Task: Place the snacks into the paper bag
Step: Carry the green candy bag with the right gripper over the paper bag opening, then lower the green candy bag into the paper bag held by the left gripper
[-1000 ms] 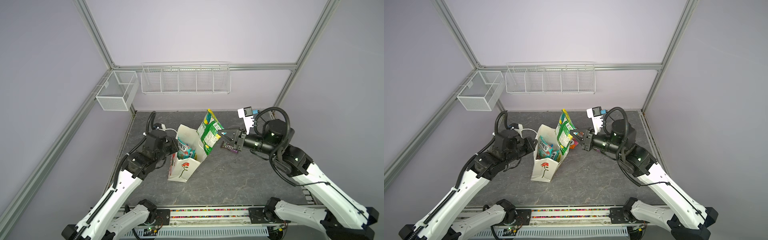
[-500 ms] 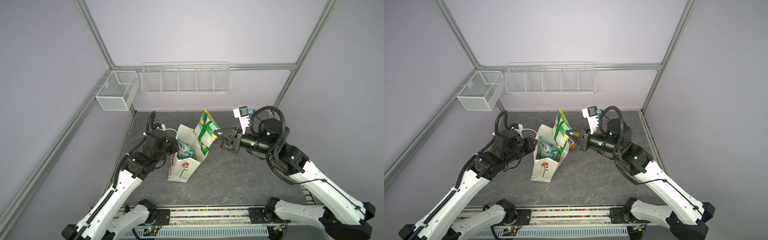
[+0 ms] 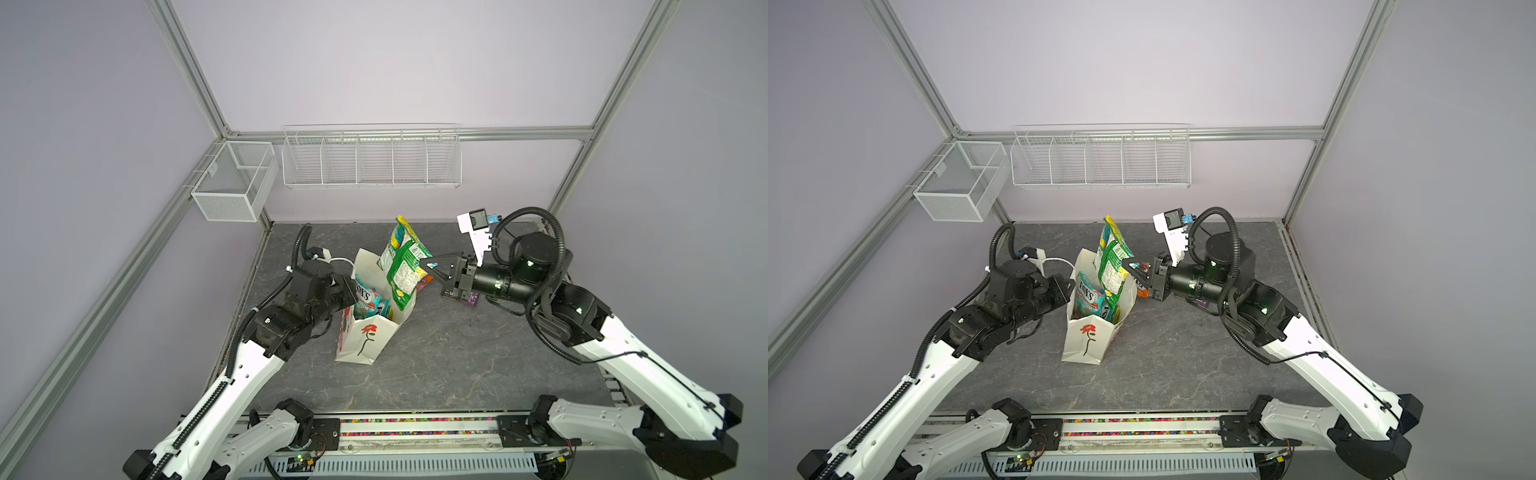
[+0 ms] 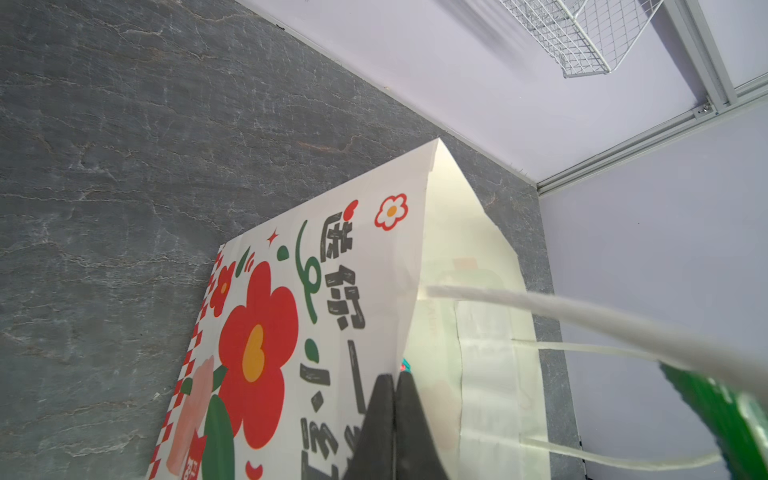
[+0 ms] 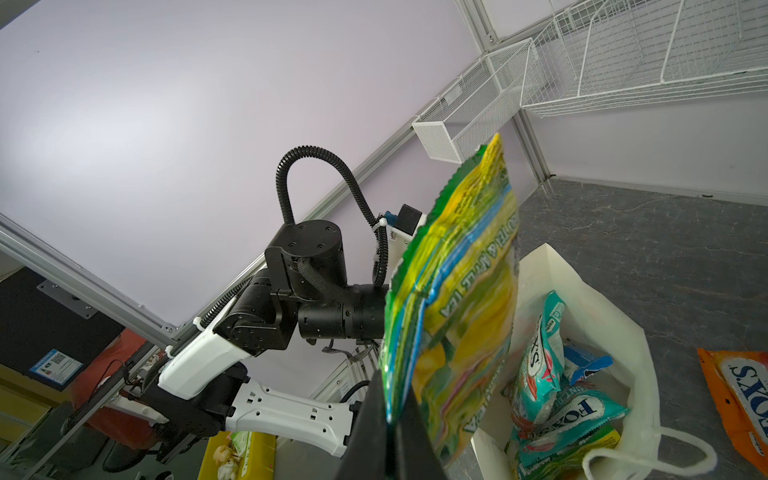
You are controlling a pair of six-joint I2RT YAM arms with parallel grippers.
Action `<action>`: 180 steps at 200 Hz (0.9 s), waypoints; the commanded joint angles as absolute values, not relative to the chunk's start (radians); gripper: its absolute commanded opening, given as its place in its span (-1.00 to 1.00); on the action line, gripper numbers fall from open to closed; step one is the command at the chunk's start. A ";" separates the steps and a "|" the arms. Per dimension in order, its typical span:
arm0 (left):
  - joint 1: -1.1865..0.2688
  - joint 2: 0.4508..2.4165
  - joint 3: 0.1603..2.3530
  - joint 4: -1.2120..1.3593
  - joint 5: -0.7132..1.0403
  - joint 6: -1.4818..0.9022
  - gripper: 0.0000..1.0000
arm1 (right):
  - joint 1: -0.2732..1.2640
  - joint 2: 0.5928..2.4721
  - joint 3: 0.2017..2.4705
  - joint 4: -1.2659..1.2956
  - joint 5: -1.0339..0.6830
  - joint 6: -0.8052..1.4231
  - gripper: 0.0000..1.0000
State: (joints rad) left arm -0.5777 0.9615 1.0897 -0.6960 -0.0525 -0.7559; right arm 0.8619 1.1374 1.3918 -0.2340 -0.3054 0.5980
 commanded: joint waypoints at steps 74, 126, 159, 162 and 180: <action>-0.586 0.939 1.081 -0.672 -0.062 -0.769 -1.00 | 0.889 1.171 1.360 -0.137 -0.246 0.642 -0.86; -0.586 0.942 1.083 -0.669 -0.062 -0.773 -1.00 | 0.915 1.192 1.328 -0.117 -0.220 0.666 -0.86; -0.586 0.940 1.081 -0.669 -0.062 -0.775 -1.00 | 0.932 1.205 1.316 -0.102 -0.208 0.676 -0.86; -0.586 0.939 1.081 -0.669 -0.062 -0.776 -1.00 | 0.932 1.206 1.316 -0.101 -0.206 0.677 -0.86; -0.586 0.937 1.083 -0.669 -0.061 -0.775 -1.00 | 0.938 1.213 1.312 -0.098 -0.195 0.682 -0.86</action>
